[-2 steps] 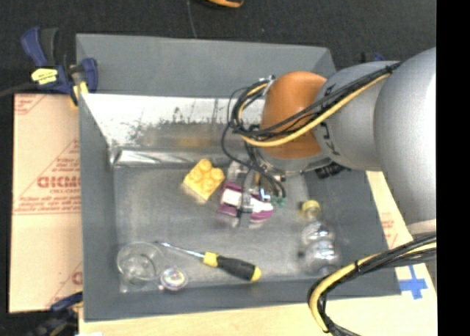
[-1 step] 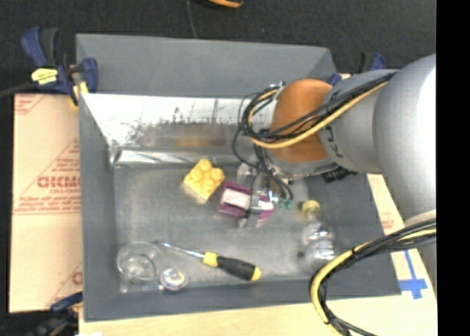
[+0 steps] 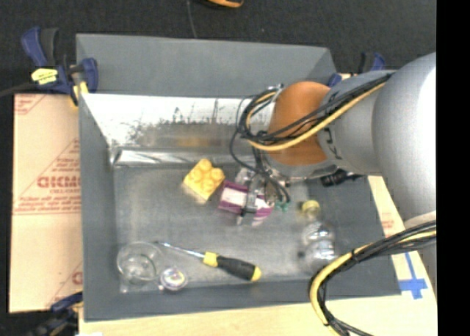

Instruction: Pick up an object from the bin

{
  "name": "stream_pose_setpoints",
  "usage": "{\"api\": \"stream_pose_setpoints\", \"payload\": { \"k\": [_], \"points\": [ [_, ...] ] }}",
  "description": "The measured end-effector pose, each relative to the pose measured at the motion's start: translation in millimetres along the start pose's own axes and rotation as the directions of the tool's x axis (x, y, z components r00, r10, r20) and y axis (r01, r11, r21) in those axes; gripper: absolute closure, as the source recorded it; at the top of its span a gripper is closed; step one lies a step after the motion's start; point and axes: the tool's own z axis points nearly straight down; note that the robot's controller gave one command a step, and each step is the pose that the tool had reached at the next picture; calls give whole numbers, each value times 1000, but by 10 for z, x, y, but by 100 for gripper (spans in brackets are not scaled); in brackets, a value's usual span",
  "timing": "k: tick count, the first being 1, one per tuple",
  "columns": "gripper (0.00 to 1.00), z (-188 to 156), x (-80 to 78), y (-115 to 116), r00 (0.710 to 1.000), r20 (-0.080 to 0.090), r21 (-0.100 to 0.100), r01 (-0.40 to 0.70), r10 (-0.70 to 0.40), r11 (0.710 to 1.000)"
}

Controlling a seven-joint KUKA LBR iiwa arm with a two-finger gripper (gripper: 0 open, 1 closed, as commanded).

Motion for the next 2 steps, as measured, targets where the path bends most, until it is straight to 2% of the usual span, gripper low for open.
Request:
{"api": "stream_pose_setpoints", "payload": {
  "k": [2],
  "points": [
    [100, -99, 5, -6, 1000, -1, 1, 2, -2, 1000]
  ]
}}
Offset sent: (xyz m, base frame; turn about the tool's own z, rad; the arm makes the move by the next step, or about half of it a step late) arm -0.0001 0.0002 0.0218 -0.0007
